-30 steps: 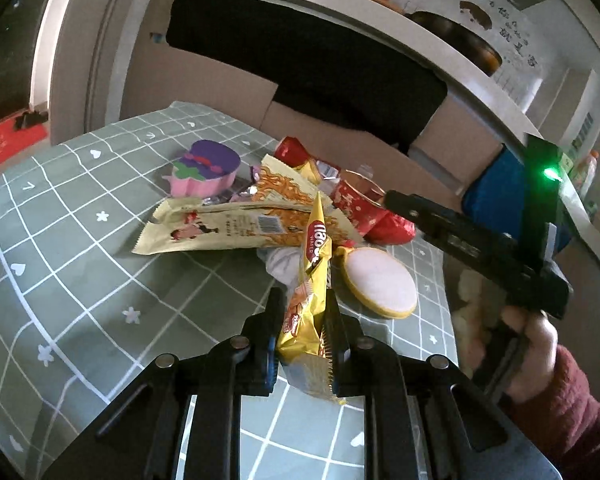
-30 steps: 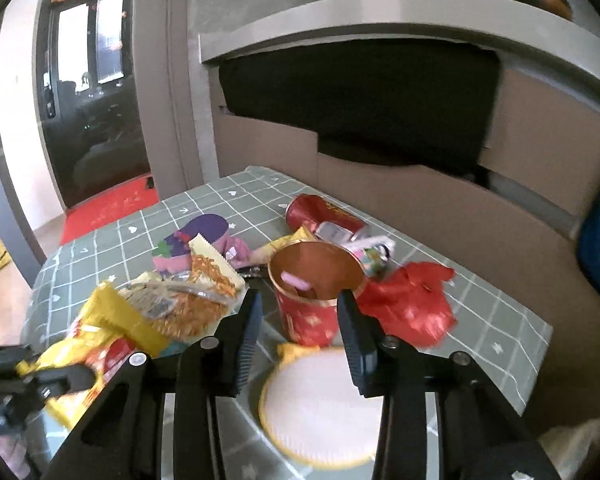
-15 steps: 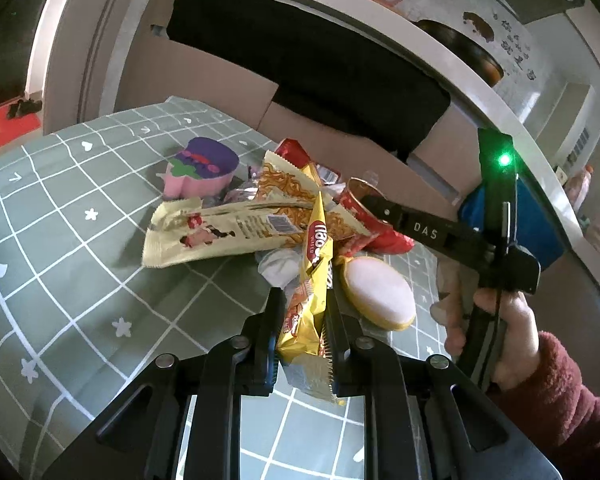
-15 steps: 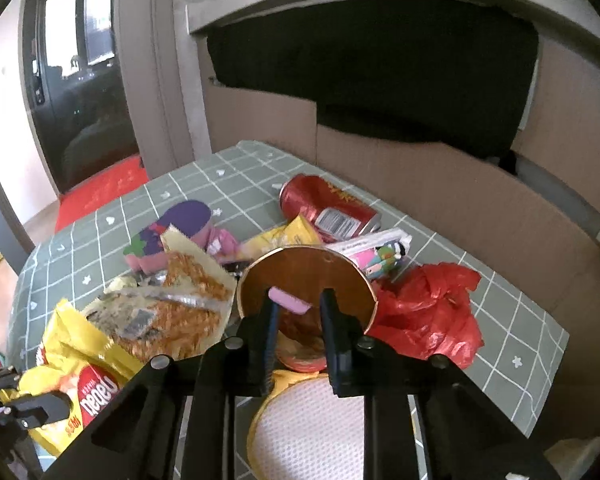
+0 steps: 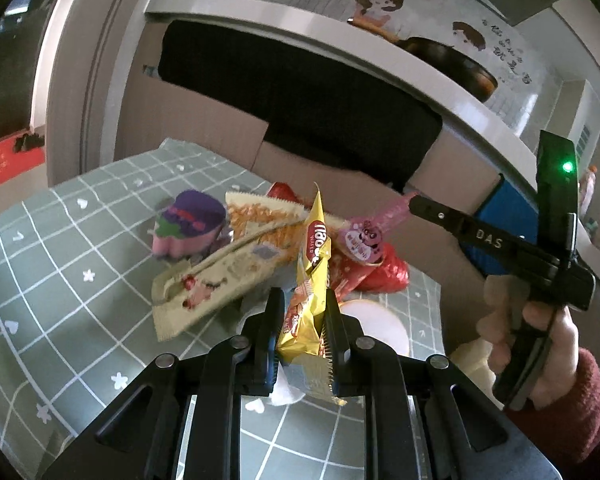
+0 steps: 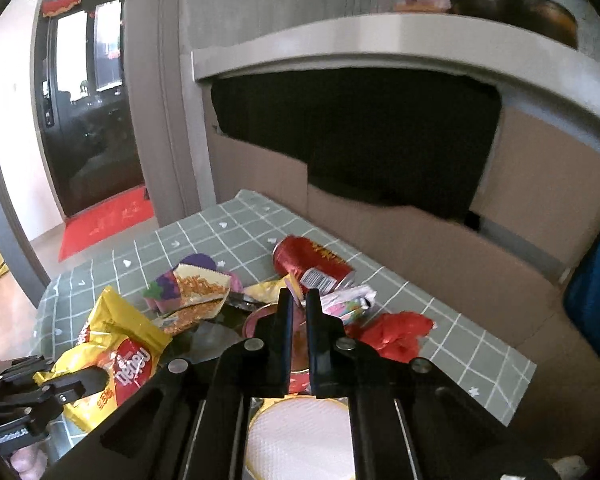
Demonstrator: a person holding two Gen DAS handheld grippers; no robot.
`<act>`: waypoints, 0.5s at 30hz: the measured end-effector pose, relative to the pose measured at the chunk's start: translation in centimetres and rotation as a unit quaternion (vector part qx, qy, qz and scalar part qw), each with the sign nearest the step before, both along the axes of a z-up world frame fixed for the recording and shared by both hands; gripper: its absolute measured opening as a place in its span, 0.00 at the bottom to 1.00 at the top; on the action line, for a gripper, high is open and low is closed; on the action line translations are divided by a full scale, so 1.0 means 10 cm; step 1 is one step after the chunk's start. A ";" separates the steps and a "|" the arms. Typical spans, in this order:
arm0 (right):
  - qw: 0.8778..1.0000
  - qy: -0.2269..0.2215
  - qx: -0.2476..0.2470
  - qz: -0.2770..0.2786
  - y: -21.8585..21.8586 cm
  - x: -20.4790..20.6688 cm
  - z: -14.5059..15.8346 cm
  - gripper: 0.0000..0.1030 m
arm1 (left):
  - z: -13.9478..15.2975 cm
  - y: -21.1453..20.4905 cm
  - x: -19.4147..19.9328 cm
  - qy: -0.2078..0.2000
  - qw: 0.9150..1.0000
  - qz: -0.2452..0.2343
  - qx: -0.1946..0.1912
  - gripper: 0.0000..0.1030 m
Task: Collect trash
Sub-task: 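Lift the yellow chip bag with the left gripper while the right gripper grasps the pink wrapper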
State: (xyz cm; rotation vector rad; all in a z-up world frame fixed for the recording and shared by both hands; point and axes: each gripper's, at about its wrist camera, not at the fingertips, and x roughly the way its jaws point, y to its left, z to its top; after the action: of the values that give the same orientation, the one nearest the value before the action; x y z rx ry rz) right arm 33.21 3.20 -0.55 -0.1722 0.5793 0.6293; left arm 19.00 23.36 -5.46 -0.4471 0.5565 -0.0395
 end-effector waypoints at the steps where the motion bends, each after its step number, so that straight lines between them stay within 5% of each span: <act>1: 1.000 -0.001 0.006 -0.002 -0.04 -0.02 0.04 0.06 | 0.03 -0.02 0.00 -0.003 1.000 -0.001 0.004 0.19; 10: 1.000 -0.016 0.026 0.001 -0.28 -0.29 0.32 0.06 | 0.26 -0.09 -0.01 -0.019 1.000 -0.006 0.005 0.19; 15: 0.999 0.024 0.015 0.016 -0.37 -0.46 0.08 0.06 | 0.18 -0.10 -0.12 -0.012 1.000 -0.001 0.010 0.19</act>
State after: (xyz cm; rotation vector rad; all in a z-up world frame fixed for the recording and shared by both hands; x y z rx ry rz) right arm 28.61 -0.53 0.30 -0.1396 0.6141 0.6744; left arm 17.84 22.32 -3.64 -0.4260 0.5339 -0.0415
